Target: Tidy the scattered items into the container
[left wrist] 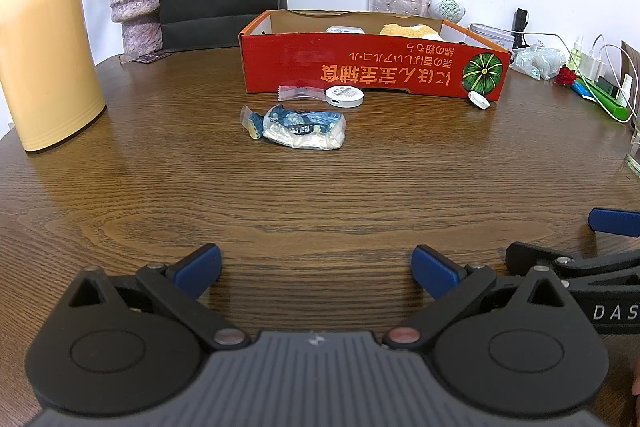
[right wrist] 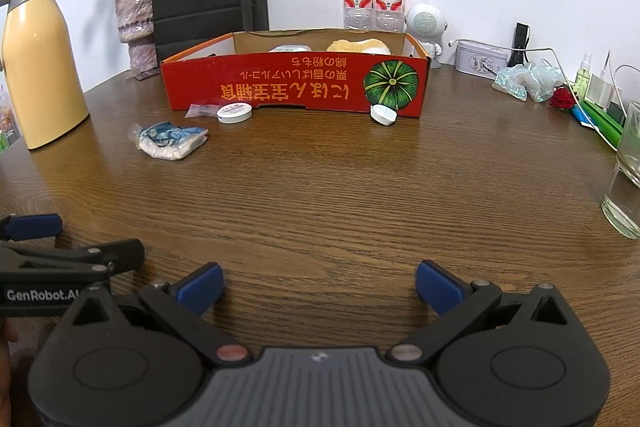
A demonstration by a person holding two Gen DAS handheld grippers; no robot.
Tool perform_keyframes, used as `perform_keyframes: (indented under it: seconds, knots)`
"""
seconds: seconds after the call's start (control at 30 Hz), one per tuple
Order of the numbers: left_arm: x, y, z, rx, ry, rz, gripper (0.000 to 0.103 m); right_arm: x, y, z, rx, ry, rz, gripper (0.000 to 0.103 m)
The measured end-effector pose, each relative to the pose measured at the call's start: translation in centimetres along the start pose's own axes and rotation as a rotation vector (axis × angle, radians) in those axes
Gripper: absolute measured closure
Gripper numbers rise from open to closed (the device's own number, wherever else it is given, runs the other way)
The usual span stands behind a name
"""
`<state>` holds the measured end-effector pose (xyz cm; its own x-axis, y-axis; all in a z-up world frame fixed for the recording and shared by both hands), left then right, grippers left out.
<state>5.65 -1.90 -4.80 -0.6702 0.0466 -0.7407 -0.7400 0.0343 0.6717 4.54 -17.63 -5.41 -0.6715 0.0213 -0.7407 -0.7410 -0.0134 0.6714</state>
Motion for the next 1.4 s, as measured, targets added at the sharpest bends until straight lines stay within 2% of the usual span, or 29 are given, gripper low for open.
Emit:
perform_keyframes:
  seconds: [0.1, 0.17, 0.27, 0.33, 0.4, 0.47, 0.53, 0.6, 0.63, 0.67, 0.7, 0.8, 0.87, 0.9, 0.97, 1.07, 1.13, 1.3, 1.4]
  knots:
    - [-0.2, -0.1, 0.0, 0.013, -0.011, -0.005, 0.0, 0.0, 0.0, 0.0, 0.0, 0.004, 0.001, 0.0]
    - [-1.4, -0.4, -0.2, 0.073, -0.064, -0.031, 0.0, 0.0, -0.1, 0.1, -0.002, 0.013, 0.002, 0.0]
    - [-4.9, -0.7, 1.2, 0.136, -0.048, -0.088, 0.0, -0.3, -0.3, 0.0, -0.044, 0.055, 0.015, 0.001]
    - [-8.1, -2.0, 2.0, 0.19, -0.045, -0.111, 0.0, -1.3, -0.3, -0.6, -0.053, 0.049, 0.002, 0.007]
    - [-10.0, -4.6, 2.8, 0.217, -0.035, -0.077, 0.002, -3.1, -0.3, -1.2, -0.063, 0.011, -0.034, 0.006]
    - [-10.7, -7.6, 3.7, 0.17, -0.028, 0.009, 0.007, -5.1, -0.5, -1.5, -0.078, -0.016, -0.063, 0.007]
    - [-10.7, -9.4, 4.3, 0.164, -0.04, 0.036, 0.027, -7.1, -0.8, -1.2, -0.082, -0.003, -0.09, 0.007]
    - [-10.6, -9.6, 4.9, 0.201, -0.023, 0.015, 0.054, -8.9, -1.3, -0.5, -0.09, 0.032, -0.119, 0.007]
    - [-10.4, -9.5, 5.2, 0.209, -0.024, 0.009, 0.061, -9.8, -1.6, 0.2, -0.104, 0.055, -0.134, 0.008]
    - [-10.3, -9.4, 5.3, 0.212, -0.036, 0.012, 0.079, -10.8, -2.1, 1.1, -0.123, 0.08, -0.145, 0.008]
    - [-10.2, -9.3, 5.5, 0.22, -0.04, 0.018, 0.089, -11.7, -2.8, 2.0, -0.142, 0.103, -0.153, 0.008]
    - [-10.4, -8.9, 8.0, 0.208, 0.022, 0.016, 0.095, -14.2, -5.6, 6.0, -0.224, 0.183, -0.153, 0.017]
    - [-11.0, -8.5, 10.6, 0.137, 0.074, -0.023, 0.095, -15.3, -8.1, 8.8, -0.284, 0.223, -0.131, 0.025]
    - [-11.3, -8.2, 11.9, 0.102, 0.1, -0.048, 0.095, -15.7, -9.4, 10.2, -0.306, 0.236, -0.116, 0.033]
    - [-11.9, -7.4, 14.4, 0.05, 0.165, -0.093, 0.095, -16.3, -11.6, 12.3, -0.314, 0.249, -0.091, 0.041]
    - [-12.1, -7.0, 16.4, 0.008, 0.231, -0.113, 0.095, -16.3, -14.4, 14.0, -0.253, 0.248, -0.063, 0.042]
    - [-12.2, -6.8, 16.4, -0.003, 0.227, -0.123, 0.095, -15.7, -15.6, 14.2, -0.177, 0.227, -0.038, 0.039]
    - [-12.4, -6.5, 15.2, 0.037, 0.2, -0.126, 0.095, -15.5, -16.2, 14.9, -0.084, 0.186, -0.062, 0.036]
    - [-12.4, -6.5, 15.1, 0.042, 0.198, -0.126, 0.095, -15.3, -16.0, 14.7, -0.063, 0.157, -0.076, 0.041]
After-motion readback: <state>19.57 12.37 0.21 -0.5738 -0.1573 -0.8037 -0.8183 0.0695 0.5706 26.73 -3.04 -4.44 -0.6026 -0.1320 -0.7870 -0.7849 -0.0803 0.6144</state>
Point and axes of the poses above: each gripper's, at about its wrist camera, not at the fingertips, and y roughly against the way its jaws point, z to its left, x to its underside, the point moved 10 cm from there along -y, roughly the way its jaws point, and after that the axes turned 2 degrees about z, right-handed, at the moved point
